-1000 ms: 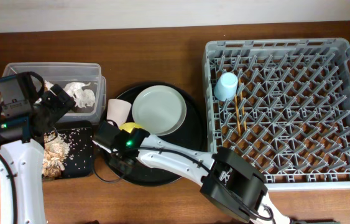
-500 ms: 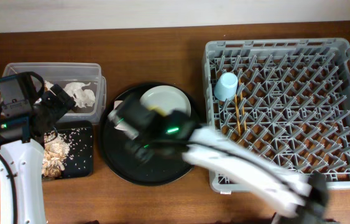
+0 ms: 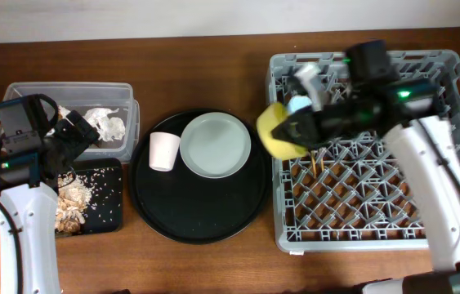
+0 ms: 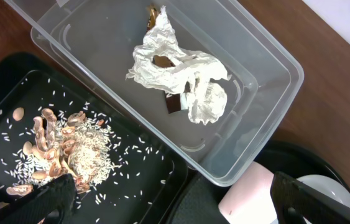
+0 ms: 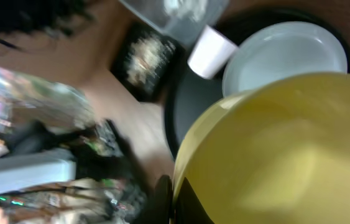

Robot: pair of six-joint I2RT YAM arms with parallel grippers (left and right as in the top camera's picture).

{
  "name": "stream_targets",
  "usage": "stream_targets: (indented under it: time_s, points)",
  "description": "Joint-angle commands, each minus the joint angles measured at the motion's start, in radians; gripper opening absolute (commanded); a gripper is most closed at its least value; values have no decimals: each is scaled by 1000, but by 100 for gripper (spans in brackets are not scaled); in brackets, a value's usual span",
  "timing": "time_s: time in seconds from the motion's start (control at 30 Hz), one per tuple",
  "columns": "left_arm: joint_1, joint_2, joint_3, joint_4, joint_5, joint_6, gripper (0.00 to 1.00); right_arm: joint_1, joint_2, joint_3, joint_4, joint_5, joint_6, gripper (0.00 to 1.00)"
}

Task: Sort waste into correct bins and load items into the dishwasher rack
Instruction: 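Carry the yellow bowl into the rack and set it down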

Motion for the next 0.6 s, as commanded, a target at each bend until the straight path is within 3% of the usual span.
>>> stream_targets:
  time_s: [0.0, 0.1, 0.3, 0.57]
  points:
    - [3, -11, 9, 0, 4, 6, 99, -157, 2, -98, 0, -296, -176, 4]
    - [3, -11, 9, 0, 5, 6, 99, -291, 4, -216, 41, -346, -242, 4]
    - [3, -11, 9, 0, 5, 6, 99, -450, 50, -388, 220, -350, -242, 4]
    - [3, -11, 9, 0, 5, 6, 99, -528, 192, -415, 284, -346, -241, 5]
